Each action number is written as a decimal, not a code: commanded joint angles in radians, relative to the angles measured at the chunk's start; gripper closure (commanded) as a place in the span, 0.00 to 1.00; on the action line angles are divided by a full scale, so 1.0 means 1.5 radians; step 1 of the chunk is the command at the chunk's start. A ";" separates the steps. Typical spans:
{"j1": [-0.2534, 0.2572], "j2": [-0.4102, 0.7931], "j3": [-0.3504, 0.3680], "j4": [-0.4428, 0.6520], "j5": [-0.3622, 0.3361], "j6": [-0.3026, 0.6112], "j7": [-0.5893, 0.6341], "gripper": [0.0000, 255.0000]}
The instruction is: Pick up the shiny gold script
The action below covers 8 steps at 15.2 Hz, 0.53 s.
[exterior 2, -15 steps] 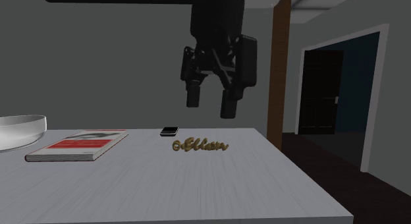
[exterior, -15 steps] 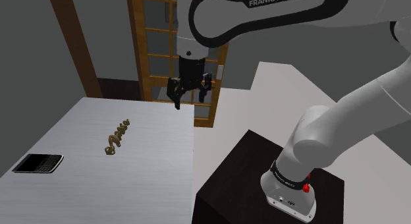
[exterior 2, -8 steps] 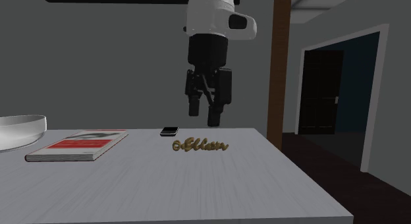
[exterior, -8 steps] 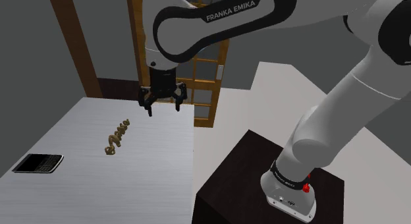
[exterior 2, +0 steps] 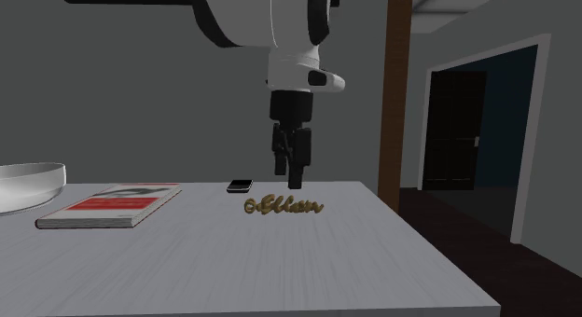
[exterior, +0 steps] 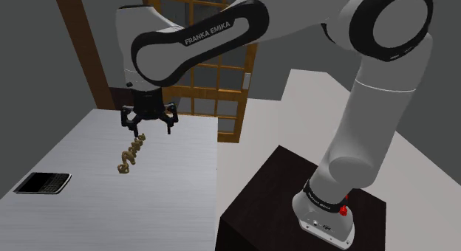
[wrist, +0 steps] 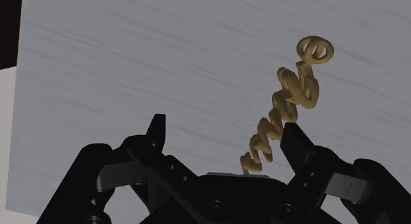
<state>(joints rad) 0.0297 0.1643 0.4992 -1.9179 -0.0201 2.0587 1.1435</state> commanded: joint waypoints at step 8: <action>0.060 0.177 -0.029 0.159 -0.092 0.008 0.134 0.00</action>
<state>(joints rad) 0.1165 0.4190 0.4583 -1.6828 -0.1527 2.0623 1.3405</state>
